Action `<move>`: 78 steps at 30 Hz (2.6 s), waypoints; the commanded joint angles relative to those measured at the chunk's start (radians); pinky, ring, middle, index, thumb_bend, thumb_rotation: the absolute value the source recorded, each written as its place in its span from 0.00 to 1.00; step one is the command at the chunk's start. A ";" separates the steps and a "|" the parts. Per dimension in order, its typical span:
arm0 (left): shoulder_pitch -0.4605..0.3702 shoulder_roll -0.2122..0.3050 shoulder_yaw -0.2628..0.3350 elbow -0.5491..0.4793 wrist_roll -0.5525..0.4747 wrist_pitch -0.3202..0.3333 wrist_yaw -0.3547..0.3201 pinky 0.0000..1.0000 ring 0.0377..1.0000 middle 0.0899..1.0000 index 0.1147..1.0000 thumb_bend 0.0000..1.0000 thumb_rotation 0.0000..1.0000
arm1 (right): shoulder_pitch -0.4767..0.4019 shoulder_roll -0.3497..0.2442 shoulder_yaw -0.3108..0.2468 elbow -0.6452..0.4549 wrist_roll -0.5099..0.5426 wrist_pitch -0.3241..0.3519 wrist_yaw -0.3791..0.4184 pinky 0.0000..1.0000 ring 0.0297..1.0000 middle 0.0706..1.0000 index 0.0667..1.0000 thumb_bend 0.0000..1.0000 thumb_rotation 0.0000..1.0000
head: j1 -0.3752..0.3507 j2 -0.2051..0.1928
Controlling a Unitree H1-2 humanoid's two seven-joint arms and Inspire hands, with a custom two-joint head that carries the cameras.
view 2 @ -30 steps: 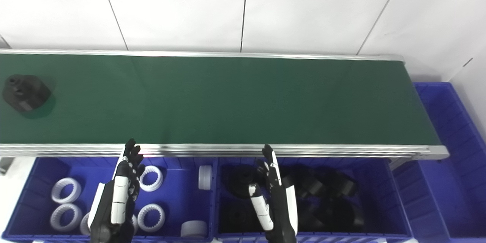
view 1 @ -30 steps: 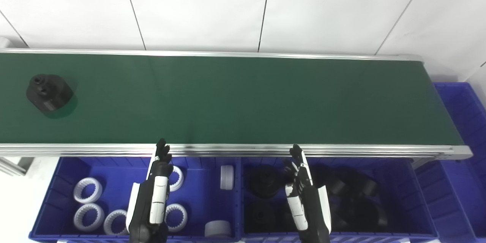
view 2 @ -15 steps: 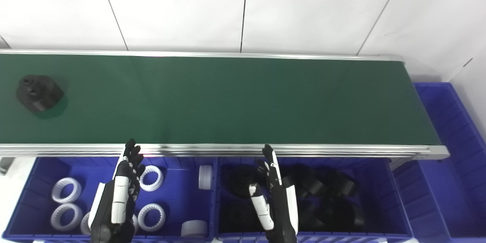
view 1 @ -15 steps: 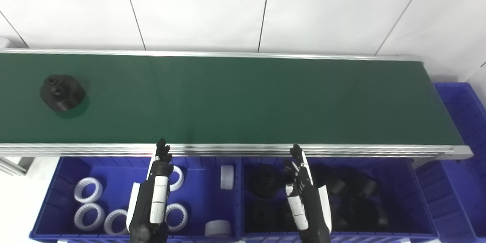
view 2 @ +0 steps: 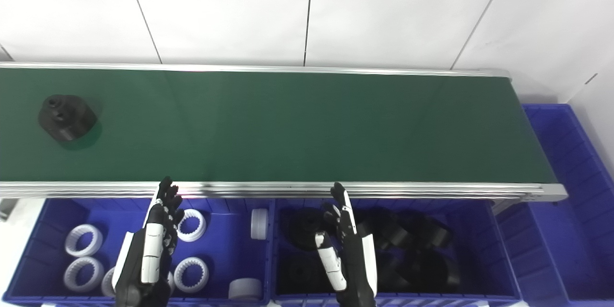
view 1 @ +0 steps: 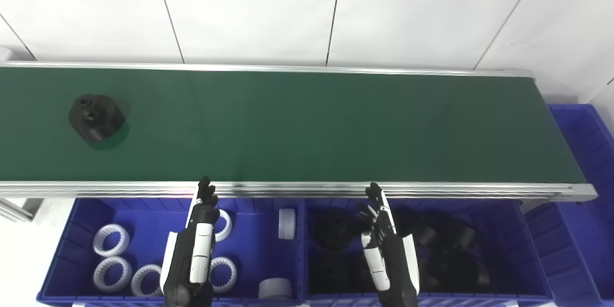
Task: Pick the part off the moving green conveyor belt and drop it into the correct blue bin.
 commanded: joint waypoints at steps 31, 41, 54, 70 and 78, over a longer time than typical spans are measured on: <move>-0.008 -0.043 -0.046 0.151 0.047 -0.155 0.036 1.00 0.99 1.00 1.00 0.59 0.97 | -0.032 -0.039 -0.032 0.115 0.031 -0.089 -0.018 0.83 0.88 0.97 0.99 0.80 1.00 | 0.136 -0.195; -0.013 -0.046 -0.044 0.184 0.054 -0.183 0.047 1.00 0.98 1.00 1.00 0.57 0.98 | -0.044 -0.056 -0.021 0.143 0.033 -0.091 -0.034 0.84 0.89 0.97 0.99 0.77 1.00 | 0.136 -0.227; -0.026 -0.036 -0.031 0.237 0.019 -0.218 0.035 1.00 0.99 1.00 1.00 0.58 0.98 | -0.065 -0.075 0.014 0.189 0.054 -0.091 -0.071 0.86 0.90 0.98 1.00 0.75 1.00 | 0.121 -0.307; -0.037 -0.046 -0.034 0.266 0.035 -0.228 0.045 1.00 0.98 1.00 1.00 0.59 0.98 | -0.090 -0.108 0.039 0.217 0.072 -0.091 -0.111 0.86 0.90 0.98 1.00 0.73 1.00 | 0.132 -0.323; -0.051 -0.048 -0.034 0.269 0.040 -0.222 0.046 1.00 0.98 1.00 1.00 0.58 0.98 | -0.096 -0.120 0.036 0.186 0.054 -0.091 -0.097 0.82 0.89 0.98 1.00 0.79 0.83 | 0.127 -0.298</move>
